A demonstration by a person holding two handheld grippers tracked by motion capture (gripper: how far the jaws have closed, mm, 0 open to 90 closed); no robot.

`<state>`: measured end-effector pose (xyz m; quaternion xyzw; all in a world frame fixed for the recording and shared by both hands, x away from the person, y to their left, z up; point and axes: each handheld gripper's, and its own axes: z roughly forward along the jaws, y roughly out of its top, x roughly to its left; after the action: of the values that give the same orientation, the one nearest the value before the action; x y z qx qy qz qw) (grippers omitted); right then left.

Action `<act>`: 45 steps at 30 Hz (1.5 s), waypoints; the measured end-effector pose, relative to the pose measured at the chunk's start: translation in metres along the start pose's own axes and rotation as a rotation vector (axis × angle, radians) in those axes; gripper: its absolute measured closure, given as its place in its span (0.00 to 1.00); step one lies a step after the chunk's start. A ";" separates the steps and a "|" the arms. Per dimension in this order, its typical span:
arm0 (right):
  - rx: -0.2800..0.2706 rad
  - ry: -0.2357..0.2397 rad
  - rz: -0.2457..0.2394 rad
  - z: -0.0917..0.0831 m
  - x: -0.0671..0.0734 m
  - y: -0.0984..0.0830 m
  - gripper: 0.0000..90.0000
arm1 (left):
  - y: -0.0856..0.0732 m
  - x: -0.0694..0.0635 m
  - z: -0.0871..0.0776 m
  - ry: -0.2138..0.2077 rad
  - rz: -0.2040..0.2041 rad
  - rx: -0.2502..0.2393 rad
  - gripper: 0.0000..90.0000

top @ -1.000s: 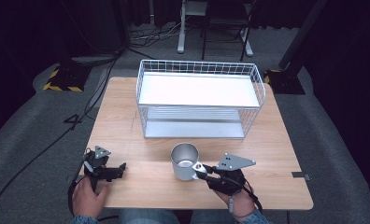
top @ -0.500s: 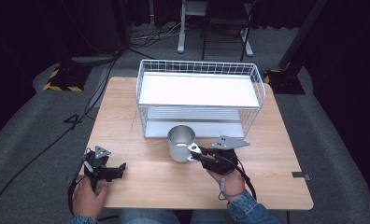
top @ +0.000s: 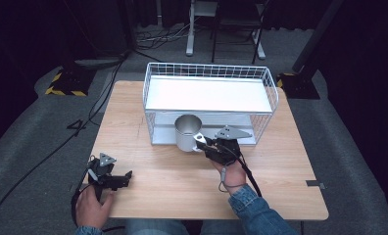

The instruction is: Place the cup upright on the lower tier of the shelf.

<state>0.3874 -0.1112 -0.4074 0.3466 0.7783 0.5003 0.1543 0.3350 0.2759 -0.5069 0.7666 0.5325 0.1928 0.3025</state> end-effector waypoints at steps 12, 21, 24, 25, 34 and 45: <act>-0.028 -0.074 0.019 0.033 -0.015 0.012 0.80 | 0.000 0.000 0.000 -0.001 0.000 0.001 0.01; -0.037 -0.144 0.003 0.058 -0.024 0.014 0.80 | 0.000 0.000 0.000 -0.001 0.000 0.000 0.01; -0.030 -0.151 0.003 0.062 -0.025 0.015 0.80 | 0.000 0.000 0.000 -0.001 0.000 0.000 0.01; -0.020 -0.156 -0.004 0.066 -0.025 0.014 0.80 | 0.000 0.000 0.000 -0.001 0.000 0.000 0.01; 0.017 -0.166 0.018 0.076 -0.032 0.010 0.80 | 0.000 0.000 0.000 -0.001 0.001 0.000 0.01; 0.027 -0.150 0.023 0.075 -0.035 0.007 0.79 | 0.000 0.000 0.000 -0.003 -0.002 0.002 0.01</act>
<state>0.4588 -0.0829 -0.4388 0.3940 0.7673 0.4639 0.2020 0.3348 0.2757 -0.5070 0.7666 0.5331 0.1908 0.3030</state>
